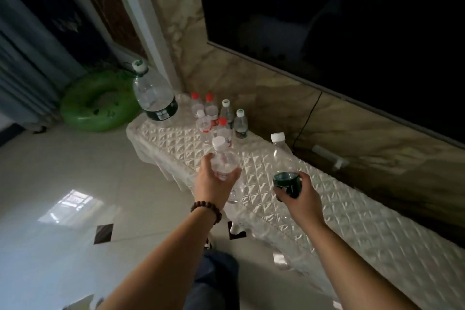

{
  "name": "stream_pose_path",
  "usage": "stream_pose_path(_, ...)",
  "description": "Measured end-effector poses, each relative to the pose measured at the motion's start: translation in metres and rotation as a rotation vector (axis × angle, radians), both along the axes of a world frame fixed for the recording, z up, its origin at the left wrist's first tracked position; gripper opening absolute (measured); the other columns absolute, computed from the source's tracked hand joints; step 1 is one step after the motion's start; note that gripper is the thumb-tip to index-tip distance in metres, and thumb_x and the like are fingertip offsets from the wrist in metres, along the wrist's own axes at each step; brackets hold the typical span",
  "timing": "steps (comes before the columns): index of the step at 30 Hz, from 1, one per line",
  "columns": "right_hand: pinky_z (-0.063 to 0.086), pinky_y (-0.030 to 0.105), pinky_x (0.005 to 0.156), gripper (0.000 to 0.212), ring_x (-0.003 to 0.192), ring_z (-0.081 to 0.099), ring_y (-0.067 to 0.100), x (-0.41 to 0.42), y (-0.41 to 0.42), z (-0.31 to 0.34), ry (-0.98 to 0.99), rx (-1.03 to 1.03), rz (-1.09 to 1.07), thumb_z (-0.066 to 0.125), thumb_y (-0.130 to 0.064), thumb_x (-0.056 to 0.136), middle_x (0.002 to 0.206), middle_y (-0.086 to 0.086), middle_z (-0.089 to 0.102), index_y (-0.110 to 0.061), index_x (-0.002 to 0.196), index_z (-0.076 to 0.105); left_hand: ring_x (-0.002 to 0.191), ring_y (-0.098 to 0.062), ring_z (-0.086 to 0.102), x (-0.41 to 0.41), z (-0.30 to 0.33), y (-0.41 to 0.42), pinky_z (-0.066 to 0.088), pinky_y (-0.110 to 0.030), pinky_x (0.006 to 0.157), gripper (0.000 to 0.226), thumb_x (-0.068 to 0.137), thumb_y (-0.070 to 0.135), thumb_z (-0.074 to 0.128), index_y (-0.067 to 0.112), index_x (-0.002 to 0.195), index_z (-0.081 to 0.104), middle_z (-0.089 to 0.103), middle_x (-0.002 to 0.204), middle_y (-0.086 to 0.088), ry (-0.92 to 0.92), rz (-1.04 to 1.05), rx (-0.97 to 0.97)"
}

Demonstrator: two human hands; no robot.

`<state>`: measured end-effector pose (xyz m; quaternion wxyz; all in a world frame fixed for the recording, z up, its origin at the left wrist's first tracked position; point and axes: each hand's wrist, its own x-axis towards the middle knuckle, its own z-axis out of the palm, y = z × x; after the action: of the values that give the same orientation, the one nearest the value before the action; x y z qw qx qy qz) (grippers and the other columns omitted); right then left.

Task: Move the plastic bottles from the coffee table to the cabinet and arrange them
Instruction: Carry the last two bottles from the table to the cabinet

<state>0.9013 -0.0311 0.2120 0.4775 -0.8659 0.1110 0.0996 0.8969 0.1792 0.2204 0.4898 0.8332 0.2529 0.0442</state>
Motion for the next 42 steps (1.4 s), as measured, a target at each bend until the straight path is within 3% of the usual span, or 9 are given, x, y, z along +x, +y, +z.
stream_pose_path(2, 0.045, 0.029, 0.078, 0.067, 0.107, 0.061, 0.027, 0.015, 0.018, -0.008, 0.026, -0.015, -0.051, 0.078, -0.035, 0.075, 0.123, 0.009, 0.062, -0.017, 0.130, 0.044, 0.080, -0.012, 0.061, 0.027, -0.008, 0.016, 0.055, -0.038, 0.074, 0.070, 0.067, 0.051, 0.078, 0.032, 0.123, 0.039, 0.061, 0.097, 0.005, 0.022, -0.055, -0.005)
stream_pose_path(7, 0.046, 0.030, 0.082, 0.065, 0.110, 0.060, 0.030, 0.056, 0.065, -0.025, 0.088, -0.003, -0.231, 0.077, -0.032, 0.077, 0.126, 0.012, 0.061, -0.016, 0.131, 0.044, 0.079, -0.007, 0.057, 0.088, -0.026, 0.060, 0.042, -0.020, 0.061, 0.071, 0.069, 0.050, 0.077, 0.030, 0.125, 0.039, 0.059, 0.103, 0.004, 0.083, -0.216, -0.003)
stream_pose_path(14, 0.042, 0.033, 0.090, 0.082, 0.124, 0.050, 0.031, 0.110, 0.088, -0.061, 0.160, 0.088, -0.421, 0.078, -0.022, 0.076, 0.139, 0.011, 0.049, -0.021, 0.144, 0.032, 0.086, -0.017, 0.058, 0.155, -0.070, 0.085, 0.049, -0.029, 0.069, 0.069, 0.071, 0.043, 0.076, 0.030, 0.126, 0.037, 0.057, 0.114, -0.004, 0.183, -0.410, 0.009)
stream_pose_path(16, 0.042, 0.030, 0.086, 0.081, 0.123, 0.050, 0.030, 0.127, 0.086, -0.080, 0.181, 0.120, -0.452, 0.079, -0.015, 0.075, 0.137, 0.011, 0.050, -0.021, 0.142, 0.034, 0.096, -0.018, 0.056, 0.169, -0.090, 0.082, 0.049, -0.030, 0.077, 0.070, 0.072, 0.041, 0.076, 0.030, 0.128, 0.036, 0.055, 0.120, -0.003, 0.212, -0.436, 0.011)
stream_pose_path(19, 0.043, 0.030, 0.079, 0.079, 0.111, 0.056, 0.025, 0.157, 0.083, -0.113, 0.189, 0.158, -0.464, 0.080, -0.012, 0.071, 0.128, 0.008, 0.056, -0.023, 0.137, 0.038, 0.110, -0.019, 0.054, 0.189, -0.122, 0.070, 0.045, -0.028, 0.083, 0.071, 0.074, 0.036, 0.076, 0.030, 0.131, 0.034, 0.053, 0.126, 0.002, 0.229, -0.476, 0.015)
stream_pose_path(27, 0.040, 0.024, 0.086, 0.083, 0.105, 0.052, 0.012, 0.221, 0.073, -0.198, 0.049, 0.097, -0.396, 0.086, -0.018, 0.065, 0.116, -0.003, 0.054, -0.018, 0.134, 0.039, 0.103, -0.022, 0.056, 0.235, -0.202, 0.038, 0.043, -0.026, 0.077, 0.066, 0.076, 0.028, 0.075, 0.023, 0.129, 0.036, 0.055, 0.122, -0.002, 0.190, -0.477, 0.075)
stream_pose_path(31, 0.042, 0.027, 0.090, 0.084, 0.109, 0.054, 0.016, 0.230, 0.070, -0.237, -0.039, 0.008, -0.345, 0.087, -0.019, 0.064, 0.121, 0.002, 0.058, -0.015, 0.134, 0.040, 0.102, -0.019, 0.056, 0.239, -0.235, 0.034, 0.046, -0.027, 0.079, 0.065, 0.075, 0.028, 0.075, 0.024, 0.127, 0.037, 0.057, 0.116, 0.001, 0.194, -0.455, 0.061)
stream_pose_path(36, 0.046, 0.027, 0.090, 0.080, 0.107, 0.053, 0.011, 0.236, 0.072, -0.270, -0.037, 0.029, -0.328, 0.085, -0.014, 0.066, 0.112, -0.008, 0.053, -0.015, 0.133, 0.042, 0.106, -0.019, 0.057, 0.234, -0.252, 0.037, 0.052, -0.036, 0.084, 0.068, 0.071, 0.032, 0.078, 0.027, 0.126, 0.038, 0.057, 0.121, 0.001, 0.171, -0.447, 0.093)
stream_pose_path(42, 0.045, 0.023, 0.086, 0.079, 0.103, 0.057, 0.012, 0.229, 0.073, -0.288, -0.005, 0.005, -0.338, 0.085, -0.015, 0.067, 0.108, -0.007, 0.056, -0.011, 0.132, 0.041, 0.103, -0.021, 0.059, 0.232, -0.257, 0.043, 0.053, -0.041, 0.083, 0.071, 0.070, 0.031, 0.081, 0.029, 0.124, 0.036, 0.059, 0.117, 0.000, 0.163, -0.456, 0.089)
